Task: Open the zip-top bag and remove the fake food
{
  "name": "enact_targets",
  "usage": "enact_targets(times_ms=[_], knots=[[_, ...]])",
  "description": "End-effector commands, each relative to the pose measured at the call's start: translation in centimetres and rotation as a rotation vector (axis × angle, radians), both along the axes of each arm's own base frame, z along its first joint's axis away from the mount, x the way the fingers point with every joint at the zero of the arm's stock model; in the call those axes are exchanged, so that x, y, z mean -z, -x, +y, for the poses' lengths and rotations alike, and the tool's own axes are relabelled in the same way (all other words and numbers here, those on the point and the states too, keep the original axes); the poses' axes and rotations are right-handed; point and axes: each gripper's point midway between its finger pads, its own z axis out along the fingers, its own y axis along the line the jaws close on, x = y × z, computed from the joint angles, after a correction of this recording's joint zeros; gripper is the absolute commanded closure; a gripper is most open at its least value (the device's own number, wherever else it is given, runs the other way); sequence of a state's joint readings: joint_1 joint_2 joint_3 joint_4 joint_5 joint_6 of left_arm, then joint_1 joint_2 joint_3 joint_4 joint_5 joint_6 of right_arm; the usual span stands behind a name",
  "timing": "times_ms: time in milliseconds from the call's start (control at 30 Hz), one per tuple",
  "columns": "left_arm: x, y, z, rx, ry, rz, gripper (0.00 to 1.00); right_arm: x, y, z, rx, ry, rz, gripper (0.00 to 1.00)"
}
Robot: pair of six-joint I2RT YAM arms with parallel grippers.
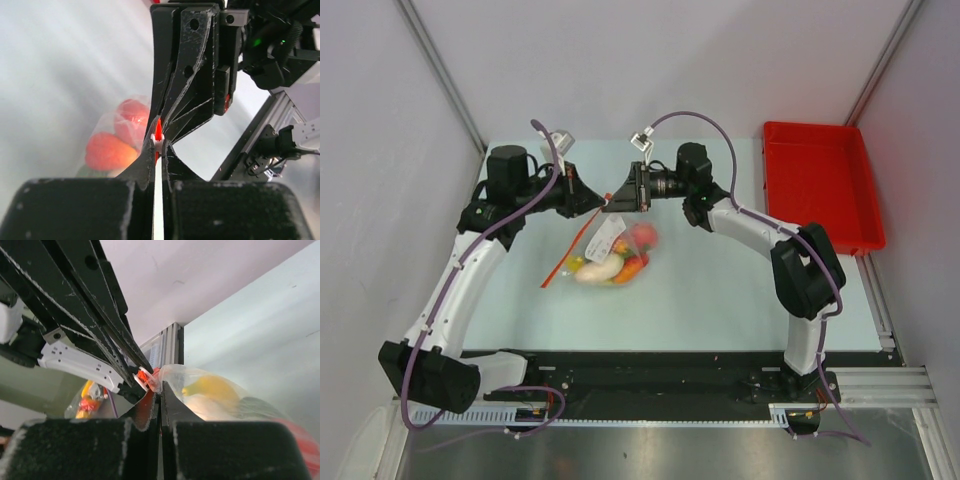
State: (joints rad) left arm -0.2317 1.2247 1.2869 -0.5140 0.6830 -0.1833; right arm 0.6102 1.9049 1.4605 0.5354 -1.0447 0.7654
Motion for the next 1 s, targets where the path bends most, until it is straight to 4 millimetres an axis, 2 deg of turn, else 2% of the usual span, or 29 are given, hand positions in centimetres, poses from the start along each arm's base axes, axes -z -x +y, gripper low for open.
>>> enact_targets(times_ms=[0, 33, 133, 200, 267, 300, 333, 400, 433, 500, 533, 600, 633, 667, 700, 733, 833, 867, 900, 967], knots=[[0.8, 0.4, 0.8, -0.047, -0.038, 0.025, 1.00, -5.6, -1.4, -1.6, 0.138, -0.096, -0.034, 1.00], [0.9, 0.5, 0.9, -0.049, -0.042, 0.029, 1.00, -5.9, -1.8, -1.7, 0.157, -0.103, -0.033, 1.00], [1.5, 1.1, 1.3, -0.068, -0.061, 0.061, 1.00, -6.6, -4.1, -3.7, 0.228, -0.118, -0.049, 1.00], [2.1, 1.7, 1.6, -0.086, -0.069, 0.104, 1.00, -6.2, -6.5, -5.2, 0.271, -0.112, -0.047, 1.00], [2.8, 2.4, 2.4, -0.137, -0.082, 0.131, 1.00, -6.9, -8.0, -6.2, 0.295, -0.132, -0.086, 1.00], [3.0, 2.7, 2.6, -0.166, -0.068, 0.159, 1.00, -6.2, -9.1, -6.3, 0.305, -0.127, -0.075, 1.00], [3.8, 3.2, 2.8, -0.190, -0.064, 0.192, 1.00, -6.9, -9.6, -6.3, 0.305, -0.143, -0.101, 1.00], [4.2, 4.1, 3.6, -0.290, -0.038, 0.274, 1.00, -7.1, -10.8, -6.6, 0.329, -0.157, -0.122, 1.00], [5.1, 4.7, 3.9, -0.324, -0.032, 0.322, 1.00, -5.8, -12.0, -6.5, 0.337, -0.148, -0.104, 1.00], [4.1, 6.1, 4.0, -0.361, 0.048, 0.324, 1.00, -6.2, -12.8, -6.2, 0.343, -0.170, -0.122, 1.00], [4.5, 6.6, 4.0, -0.372, 0.067, 0.325, 1.00, -5.3, -13.6, -6.0, 0.349, -0.167, -0.113, 1.00], [4.0, 7.7, 4.3, -0.389, 0.104, 0.318, 1.00, -5.5, -14.0, -5.3, 0.342, -0.178, -0.125, 1.00], [4.4, 8.2, 4.3, -0.387, 0.104, 0.336, 1.00, -4.5, -14.4, -4.6, 0.335, -0.174, -0.106, 1.00], [4.5, 8.5, 4.1, -0.379, 0.109, 0.345, 1.00, -4.3, -14.3, -4.1, 0.329, -0.177, -0.100, 1.00], [4.4, 8.7, 4.1, -0.377, 0.118, 0.345, 1.00, -4.9, -14.1, -3.7, 0.320, -0.196, -0.117, 1.00], [4.2, 8.5, 4.0, -0.375, 0.127, 0.333, 1.00, -4.7, -13.3, -2.4, 0.290, -0.202, -0.112, 1.00], [3.7, 8.0, 3.3, -0.337, 0.158, 0.316, 1.00, -3.2, -13.3, -1.1, 0.291, -0.165, -0.040, 1.00], [3.6, 7.8, 3.0, -0.324, 0.162, 0.319, 1.00, -3.4, -13.1, -1.1, 0.296, -0.155, -0.047, 0.96], [3.9, 7.9, 2.6, -0.301, 0.171, 0.334, 1.00, -1.8, -13.4, -1.1, 0.331, -0.093, 0.015, 0.90], [4.2, 7.1, 2.0, -0.285, 0.173, 0.336, 1.00, -0.6, -13.7, -1.5, 0.384, -0.013, 0.054, 0.81]])
